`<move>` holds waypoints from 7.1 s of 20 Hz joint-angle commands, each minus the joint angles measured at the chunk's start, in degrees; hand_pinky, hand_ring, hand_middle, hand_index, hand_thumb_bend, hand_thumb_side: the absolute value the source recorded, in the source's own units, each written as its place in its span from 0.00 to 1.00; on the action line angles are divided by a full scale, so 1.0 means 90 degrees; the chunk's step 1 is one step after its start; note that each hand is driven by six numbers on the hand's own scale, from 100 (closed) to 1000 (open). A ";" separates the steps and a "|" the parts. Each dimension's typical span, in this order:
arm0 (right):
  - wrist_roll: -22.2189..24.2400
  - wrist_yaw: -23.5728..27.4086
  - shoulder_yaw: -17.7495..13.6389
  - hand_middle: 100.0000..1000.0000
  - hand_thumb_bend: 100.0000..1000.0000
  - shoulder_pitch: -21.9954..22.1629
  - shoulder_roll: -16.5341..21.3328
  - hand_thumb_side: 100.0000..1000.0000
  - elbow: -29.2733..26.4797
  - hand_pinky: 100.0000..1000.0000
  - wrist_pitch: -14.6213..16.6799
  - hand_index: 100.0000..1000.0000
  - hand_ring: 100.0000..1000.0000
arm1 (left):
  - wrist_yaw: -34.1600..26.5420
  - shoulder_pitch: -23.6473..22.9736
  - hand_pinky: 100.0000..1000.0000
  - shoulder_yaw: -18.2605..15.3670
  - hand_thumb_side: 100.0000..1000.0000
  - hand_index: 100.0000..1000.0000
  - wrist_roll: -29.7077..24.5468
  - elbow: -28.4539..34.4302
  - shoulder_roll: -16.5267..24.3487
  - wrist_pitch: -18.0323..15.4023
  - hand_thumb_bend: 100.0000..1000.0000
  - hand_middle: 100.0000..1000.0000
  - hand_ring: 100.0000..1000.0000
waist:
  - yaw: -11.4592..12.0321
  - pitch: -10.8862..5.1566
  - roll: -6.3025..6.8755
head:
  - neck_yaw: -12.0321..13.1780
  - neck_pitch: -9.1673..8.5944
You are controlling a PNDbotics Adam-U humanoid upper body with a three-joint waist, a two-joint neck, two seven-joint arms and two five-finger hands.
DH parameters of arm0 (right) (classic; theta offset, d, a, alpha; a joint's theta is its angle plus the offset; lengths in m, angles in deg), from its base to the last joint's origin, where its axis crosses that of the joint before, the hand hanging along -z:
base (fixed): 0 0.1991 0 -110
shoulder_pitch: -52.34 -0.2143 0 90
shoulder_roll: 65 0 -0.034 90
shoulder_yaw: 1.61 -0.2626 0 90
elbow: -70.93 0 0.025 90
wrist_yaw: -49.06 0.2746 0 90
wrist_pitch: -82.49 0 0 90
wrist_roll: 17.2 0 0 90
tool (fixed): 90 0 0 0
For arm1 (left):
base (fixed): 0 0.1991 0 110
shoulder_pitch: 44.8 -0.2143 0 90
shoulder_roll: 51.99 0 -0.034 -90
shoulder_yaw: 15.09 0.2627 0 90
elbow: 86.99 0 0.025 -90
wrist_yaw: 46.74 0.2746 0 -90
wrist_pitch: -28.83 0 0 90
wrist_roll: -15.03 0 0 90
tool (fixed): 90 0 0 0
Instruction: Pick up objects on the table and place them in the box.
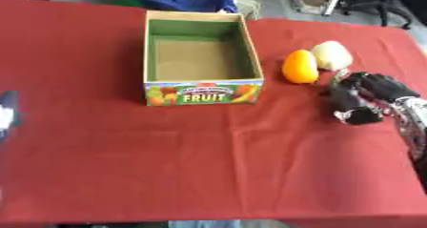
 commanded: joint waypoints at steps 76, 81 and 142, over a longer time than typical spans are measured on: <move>0.0190 -0.0744 0.0803 0.44 0.00 -0.3424 -0.2374 0.21 0.0959 0.52 0.1149 0.59 0.49 | -0.0084 0.0265 0.54 0.0110 0.39 0.56 -0.0112 0.0113 -0.0146 0.0022 0.48 0.42 0.50 | 0.0409 0.0075 0.0255 | -0.0327 -0.0319; 0.0868 -0.0849 0.0818 0.53 0.00 -0.3399 -0.2461 0.28 0.1068 0.58 0.1361 0.69 0.55 | -0.0090 0.0260 0.54 0.0106 0.39 0.56 -0.0110 0.0112 -0.0149 0.0021 0.48 0.42 0.50 | 0.0414 0.0077 0.0259 | -0.0332 -0.0317; 0.2291 0.1238 -0.0242 0.93 0.15 -0.2125 0.0013 0.62 0.0796 0.75 0.0405 0.95 0.84 | -0.0057 0.0198 0.54 0.0042 0.39 0.56 -0.0052 0.0124 -0.0035 0.0035 0.48 0.42 0.50 | 0.0129 0.0058 0.0244 | -0.0187 -0.0374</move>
